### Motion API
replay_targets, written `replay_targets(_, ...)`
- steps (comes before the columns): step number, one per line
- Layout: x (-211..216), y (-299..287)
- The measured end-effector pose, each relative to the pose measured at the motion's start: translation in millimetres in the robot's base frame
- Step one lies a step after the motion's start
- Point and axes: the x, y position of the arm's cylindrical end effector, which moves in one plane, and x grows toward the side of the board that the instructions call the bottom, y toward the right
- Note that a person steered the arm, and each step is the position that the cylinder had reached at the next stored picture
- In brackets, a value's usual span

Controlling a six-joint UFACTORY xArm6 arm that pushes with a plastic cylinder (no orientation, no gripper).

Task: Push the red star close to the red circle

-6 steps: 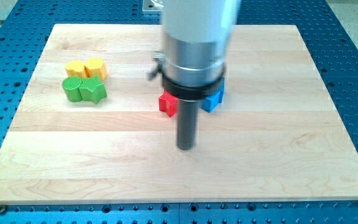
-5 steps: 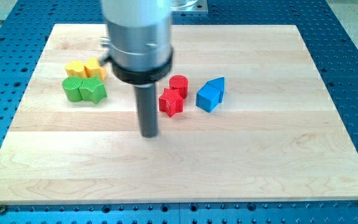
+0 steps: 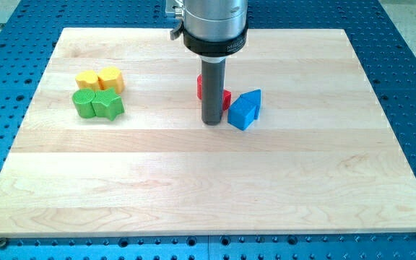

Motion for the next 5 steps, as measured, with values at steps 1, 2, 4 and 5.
replay_targets(1,0,-54)
replay_targets(2,-12,-101)
replay_targets(4,-72,-85)
replay_targets(5,-70,-56)
